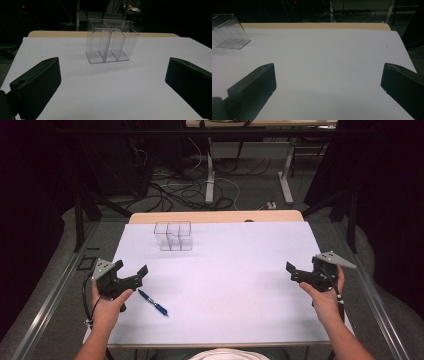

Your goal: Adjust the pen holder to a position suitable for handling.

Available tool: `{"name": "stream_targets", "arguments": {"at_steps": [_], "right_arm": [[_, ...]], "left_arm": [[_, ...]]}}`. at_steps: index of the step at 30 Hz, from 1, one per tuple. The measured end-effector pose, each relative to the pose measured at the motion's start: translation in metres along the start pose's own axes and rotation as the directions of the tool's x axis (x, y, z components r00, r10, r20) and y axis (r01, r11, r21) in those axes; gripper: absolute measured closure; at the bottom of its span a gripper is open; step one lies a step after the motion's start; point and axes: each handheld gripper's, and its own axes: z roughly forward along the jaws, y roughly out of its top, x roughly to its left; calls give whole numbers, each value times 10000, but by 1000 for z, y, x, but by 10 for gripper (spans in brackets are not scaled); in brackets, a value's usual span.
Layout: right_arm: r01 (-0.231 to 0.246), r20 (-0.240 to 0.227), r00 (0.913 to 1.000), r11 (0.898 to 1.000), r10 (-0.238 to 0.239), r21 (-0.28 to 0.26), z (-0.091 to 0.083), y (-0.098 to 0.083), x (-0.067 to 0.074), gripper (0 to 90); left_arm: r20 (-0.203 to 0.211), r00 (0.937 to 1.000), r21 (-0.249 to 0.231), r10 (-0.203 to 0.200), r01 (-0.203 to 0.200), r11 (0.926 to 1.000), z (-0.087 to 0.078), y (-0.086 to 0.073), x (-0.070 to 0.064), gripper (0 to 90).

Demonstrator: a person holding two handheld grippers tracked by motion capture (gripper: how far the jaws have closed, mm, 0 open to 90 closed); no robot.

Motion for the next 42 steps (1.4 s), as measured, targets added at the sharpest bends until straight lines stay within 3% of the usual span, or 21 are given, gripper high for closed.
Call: {"name": "stream_targets", "arguments": {"at_steps": [10,22,30,35,42], "right_arm": [[-2,45,10000,9998,1,206,2,-1,1,0],[72,-16,10000,9999,-72,140,1,-2,9,4],[-39,65,10000,9998,38,214,2,-3,9,17],[14,39,10000,9998,-15,213,2,-3,9,22],[132,12,9999,9998,-133,152,1,-3,11,23]], "left_arm": [[-119,9999,-37,2,-2,10000,7,8,0,26],[-350,9991,-101,-219,216,9997,16,29,4,169],[-350,9994,6,16,-16,10000,29,46,1,260],[-457,9986,7,268,-268,9996,36,58,-3,283],[-512,9983,128,274,-268,9996,45,72,-5,290]]}}
